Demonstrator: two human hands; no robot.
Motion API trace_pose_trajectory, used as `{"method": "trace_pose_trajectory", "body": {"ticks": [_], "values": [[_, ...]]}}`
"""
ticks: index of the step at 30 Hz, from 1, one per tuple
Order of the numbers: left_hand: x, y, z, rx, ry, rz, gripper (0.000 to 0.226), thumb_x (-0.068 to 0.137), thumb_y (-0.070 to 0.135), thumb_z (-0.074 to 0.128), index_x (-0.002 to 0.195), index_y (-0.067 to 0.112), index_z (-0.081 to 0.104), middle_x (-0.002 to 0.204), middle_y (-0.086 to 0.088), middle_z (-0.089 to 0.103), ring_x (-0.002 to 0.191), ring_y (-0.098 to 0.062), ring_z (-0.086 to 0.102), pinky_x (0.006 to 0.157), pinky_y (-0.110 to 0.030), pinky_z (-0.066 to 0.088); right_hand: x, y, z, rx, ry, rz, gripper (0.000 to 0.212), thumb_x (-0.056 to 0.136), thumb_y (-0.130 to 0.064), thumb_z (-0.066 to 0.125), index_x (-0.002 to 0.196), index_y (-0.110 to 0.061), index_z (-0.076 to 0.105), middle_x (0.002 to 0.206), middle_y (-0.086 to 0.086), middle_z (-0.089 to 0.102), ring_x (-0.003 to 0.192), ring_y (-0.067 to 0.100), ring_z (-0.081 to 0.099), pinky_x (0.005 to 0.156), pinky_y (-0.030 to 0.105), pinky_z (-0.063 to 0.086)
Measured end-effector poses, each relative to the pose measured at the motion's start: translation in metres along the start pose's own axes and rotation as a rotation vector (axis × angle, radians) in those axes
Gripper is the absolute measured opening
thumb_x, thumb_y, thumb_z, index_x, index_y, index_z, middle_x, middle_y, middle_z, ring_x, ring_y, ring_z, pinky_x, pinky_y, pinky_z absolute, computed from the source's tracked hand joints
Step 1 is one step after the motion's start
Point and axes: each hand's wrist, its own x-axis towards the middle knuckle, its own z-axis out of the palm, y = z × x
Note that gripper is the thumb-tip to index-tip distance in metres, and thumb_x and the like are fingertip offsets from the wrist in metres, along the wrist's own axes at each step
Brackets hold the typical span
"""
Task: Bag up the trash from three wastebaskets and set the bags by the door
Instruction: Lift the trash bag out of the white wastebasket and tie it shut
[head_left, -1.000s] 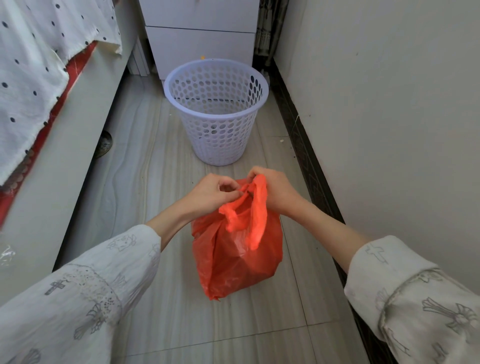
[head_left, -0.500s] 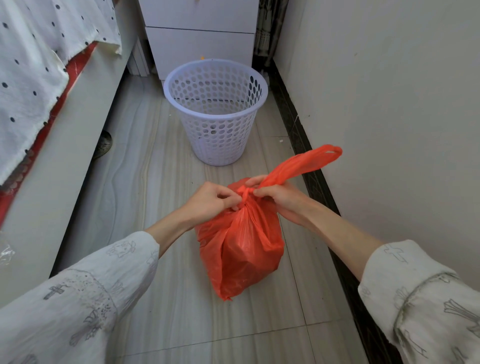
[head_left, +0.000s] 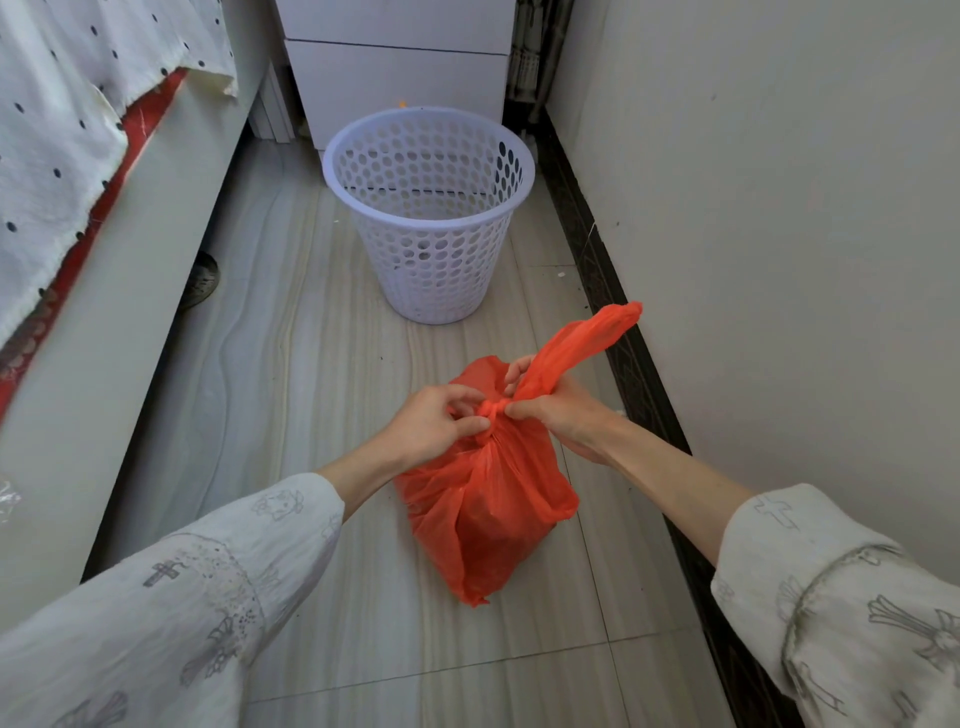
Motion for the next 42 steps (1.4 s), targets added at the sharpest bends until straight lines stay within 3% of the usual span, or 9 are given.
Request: {"method": "trace_pose_trajectory", "body": {"ticks": [4, 7, 11, 15, 21, 27, 32, 35, 42], "values": [[-0.002, 0.003, -0.001, -0.054, -0.025, 0.019, 0.023, 0.08, 0.01, 0.066, 0.102, 0.012, 0.063, 0.068, 0.005, 0.055, 0.046, 0.009, 0.049, 0.052, -0.002, 0.036, 0.001, 0.003, -0.003, -0.04, -0.01, -0.019, 0.03, 0.074, 0.013, 0.059, 0.074, -0.017, 0.052, 0.068, 0.001, 0.049, 0.067, 0.012, 0.048, 0.064, 0.02, 0.041], [-0.003, 0.008, -0.005, 0.142, -0.064, 0.071, 0.006, 0.08, 0.02, 0.066, 0.083, 0.017, 0.062, 0.061, 0.008, 0.053, 0.046, 0.004, 0.049, 0.053, -0.01, 0.037, 0.004, 0.005, -0.002, -0.049, 0.033, -0.053, 0.007, 0.083, -0.003, 0.061, 0.078, -0.009, 0.062, 0.069, 0.003, 0.058, 0.067, 0.011, 0.055, 0.066, 0.017, 0.044], [-0.007, 0.021, -0.003, 0.571, -0.153, 0.152, 0.017, 0.083, 0.034, 0.056, 0.073, 0.021, 0.052, 0.069, 0.004, 0.054, 0.068, -0.015, 0.054, 0.068, -0.034, 0.045, 0.016, 0.021, -0.011, -0.386, 0.246, 0.04, 0.042, 0.093, -0.037, 0.047, 0.066, -0.008, 0.062, 0.071, 0.01, 0.061, 0.073, 0.021, 0.058, 0.073, 0.034, 0.047], [-0.011, 0.033, 0.0, 0.734, -0.148, 0.296, 0.022, 0.089, 0.03, 0.04, 0.074, 0.014, 0.042, 0.087, -0.008, 0.055, 0.088, -0.03, 0.056, 0.073, -0.037, 0.04, 0.021, 0.028, -0.018, -0.425, 0.292, 0.163, 0.045, 0.096, -0.036, 0.04, 0.054, -0.022, 0.049, 0.066, 0.006, 0.055, 0.077, 0.023, 0.053, 0.072, 0.03, 0.04], [-0.015, 0.044, -0.008, 0.705, -0.203, 0.411, 0.019, 0.086, 0.028, 0.032, 0.076, 0.014, 0.041, 0.091, -0.015, 0.056, 0.088, -0.032, 0.053, 0.073, -0.033, 0.035, 0.026, 0.014, -0.039, -0.364, 0.412, 0.248, 0.042, 0.097, -0.03, 0.039, 0.101, 0.004, 0.064, 0.107, 0.025, 0.065, 0.106, 0.036, 0.059, 0.08, 0.032, 0.041], [-0.016, 0.065, -0.006, 0.741, -0.191, 0.529, 0.016, 0.084, 0.026, 0.033, 0.072, 0.016, 0.037, 0.085, -0.013, 0.053, 0.079, -0.032, 0.051, 0.07, -0.033, 0.035, 0.031, 0.006, -0.059, -0.342, 0.487, 0.328, 0.038, 0.093, -0.038, 0.043, 0.061, -0.018, 0.046, 0.083, 0.015, 0.051, 0.072, 0.023, 0.048, 0.064, 0.028, 0.033], [-0.017, 0.07, -0.008, 0.69, -0.22, 0.542, 0.018, 0.079, 0.027, 0.033, 0.067, 0.014, 0.037, 0.072, 0.001, 0.042, 0.066, -0.021, 0.039, 0.066, -0.035, 0.037, 0.032, 0.008, -0.059, -0.217, 0.537, 0.397, 0.035, 0.093, -0.034, 0.042, 0.063, -0.016, 0.045, 0.061, 0.004, 0.047, 0.052, 0.017, 0.044, 0.051, 0.025, 0.033], [-0.02, 0.057, -0.013, 0.651, -0.22, 0.466, 0.021, 0.08, 0.031, 0.033, 0.064, 0.017, 0.035, 0.071, 0.001, 0.045, 0.068, -0.022, 0.045, 0.069, -0.036, 0.04, 0.032, 0.009, -0.053, -0.151, 0.553, 0.418, 0.034, 0.094, -0.028, 0.039, 0.064, -0.015, 0.044, 0.06, 0.004, 0.047, 0.052, 0.017, 0.044, 0.05, 0.026, 0.035], [-0.036, 0.035, -0.007, 0.457, -0.28, -0.044, 0.035, 0.088, 0.022, 0.046, 0.058, 0.021, 0.031, 0.084, -0.02, 0.062, 0.08, -0.031, 0.055, 0.062, -0.029, 0.029, 0.0, -0.039, -0.033, -0.044, 0.404, 0.545, 0.033, 0.097, -0.024, 0.033, 0.066, -0.016, 0.042, 0.061, 0.004, 0.047, 0.05, 0.015, 0.042, 0.044, 0.023, 0.031]]}}
